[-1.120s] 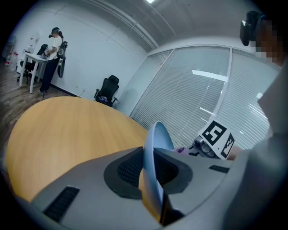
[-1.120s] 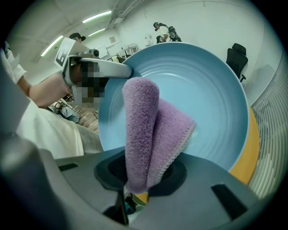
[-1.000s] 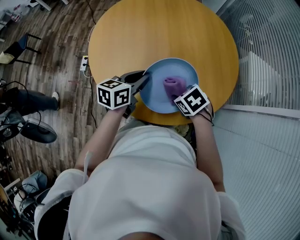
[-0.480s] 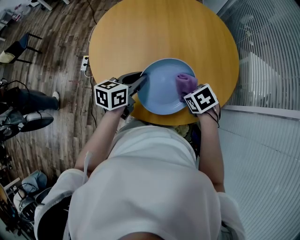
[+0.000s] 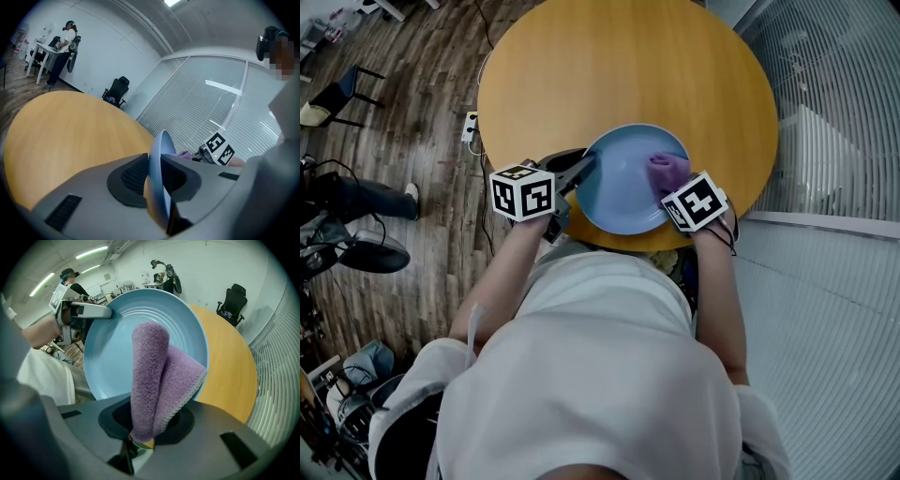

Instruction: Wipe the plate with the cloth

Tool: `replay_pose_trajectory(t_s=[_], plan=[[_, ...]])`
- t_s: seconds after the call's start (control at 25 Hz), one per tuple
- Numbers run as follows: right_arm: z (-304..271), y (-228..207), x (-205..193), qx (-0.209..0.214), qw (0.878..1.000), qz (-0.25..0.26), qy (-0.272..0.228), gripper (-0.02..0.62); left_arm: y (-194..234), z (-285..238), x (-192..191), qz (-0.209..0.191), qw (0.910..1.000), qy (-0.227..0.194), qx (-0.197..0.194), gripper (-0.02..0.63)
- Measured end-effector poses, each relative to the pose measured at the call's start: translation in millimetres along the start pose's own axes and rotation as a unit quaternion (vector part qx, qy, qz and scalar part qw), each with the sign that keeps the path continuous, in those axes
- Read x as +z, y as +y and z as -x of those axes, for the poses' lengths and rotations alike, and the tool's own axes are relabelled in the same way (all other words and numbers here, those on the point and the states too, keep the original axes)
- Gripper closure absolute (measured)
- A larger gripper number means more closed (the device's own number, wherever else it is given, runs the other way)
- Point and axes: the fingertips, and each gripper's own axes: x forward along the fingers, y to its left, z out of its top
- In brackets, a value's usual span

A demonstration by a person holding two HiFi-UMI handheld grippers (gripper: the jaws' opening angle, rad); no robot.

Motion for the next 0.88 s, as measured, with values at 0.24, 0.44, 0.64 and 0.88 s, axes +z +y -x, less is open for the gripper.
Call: replay_pose_trajectory(t_s=[0.24,0.44,0.64,0.88], plan=[[-4,19,5,0.013,1.0,0.019,0.003,0.508,-8,-3,-5,0.009,0.9999,0.004,-0.01,0.538],[-12,40,16,0.03,0.999,0.043,0.0,0.508,-9,-7,-5,0.007,0.9999,0.003,-0.014,0.535],[-17,57,23,0.053,0.997,0.063,-0.005,0.508,-12,-12,-7,0.006,0.9998,0.005,-0.016,0.534],[-23,82,34,0.088,0.992,0.088,-0.014,0.508,-15,-21,-12,0.002,0.9998,0.012,-0.015,0.534]])
